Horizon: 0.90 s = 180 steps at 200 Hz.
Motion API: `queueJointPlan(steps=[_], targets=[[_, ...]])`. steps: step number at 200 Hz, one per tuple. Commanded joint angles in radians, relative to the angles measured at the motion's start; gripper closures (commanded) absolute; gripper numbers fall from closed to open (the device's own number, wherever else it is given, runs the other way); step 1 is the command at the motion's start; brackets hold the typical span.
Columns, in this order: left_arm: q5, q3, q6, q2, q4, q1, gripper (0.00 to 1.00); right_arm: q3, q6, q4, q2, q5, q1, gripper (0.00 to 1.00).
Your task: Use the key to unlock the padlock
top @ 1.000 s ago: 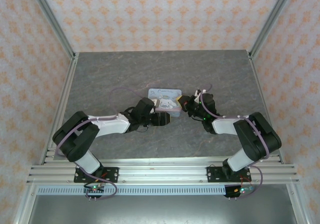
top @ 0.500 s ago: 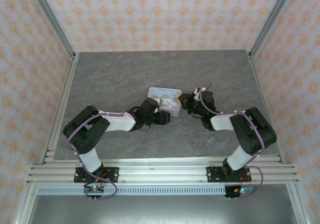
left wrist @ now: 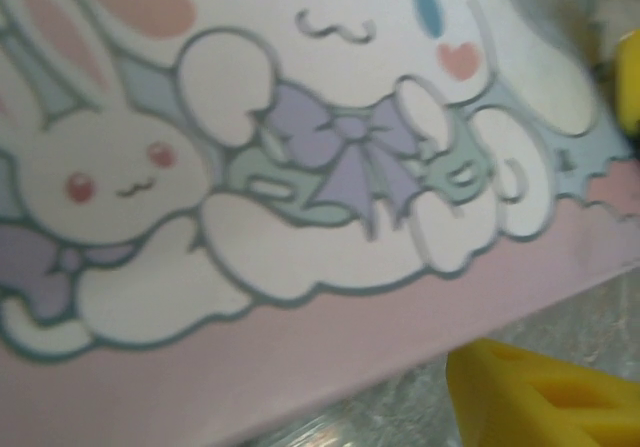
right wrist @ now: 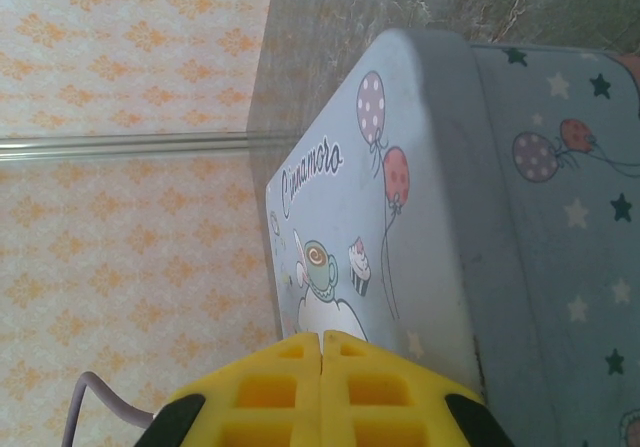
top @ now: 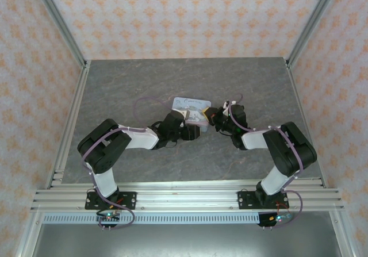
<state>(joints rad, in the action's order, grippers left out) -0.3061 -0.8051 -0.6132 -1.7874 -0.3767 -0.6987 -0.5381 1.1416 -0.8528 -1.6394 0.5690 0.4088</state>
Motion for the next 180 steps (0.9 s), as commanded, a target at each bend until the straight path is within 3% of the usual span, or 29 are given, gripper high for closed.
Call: queueJointPlan(steps=[1,74,125,180], targets=[[-0.018,0.010,-0.071,0.001,-0.122,-0.006,0.33,-0.014,0.001,-0.032,-0.008,0.005,-0.005,1.00],[0.002,0.008,-0.152,-0.044,-0.169,-0.007,0.33,-0.014,0.001,-0.038,-0.015,0.007,-0.004,1.00],[0.048,-0.025,-0.106,-0.073,-0.053,-0.009,0.33,-0.016,0.009,-0.051,-0.020,0.009,-0.005,1.00],[0.021,-0.042,-0.114,-0.094,-0.101,-0.022,0.33,-0.016,0.006,-0.048,-0.029,0.011,-0.005,1.00]])
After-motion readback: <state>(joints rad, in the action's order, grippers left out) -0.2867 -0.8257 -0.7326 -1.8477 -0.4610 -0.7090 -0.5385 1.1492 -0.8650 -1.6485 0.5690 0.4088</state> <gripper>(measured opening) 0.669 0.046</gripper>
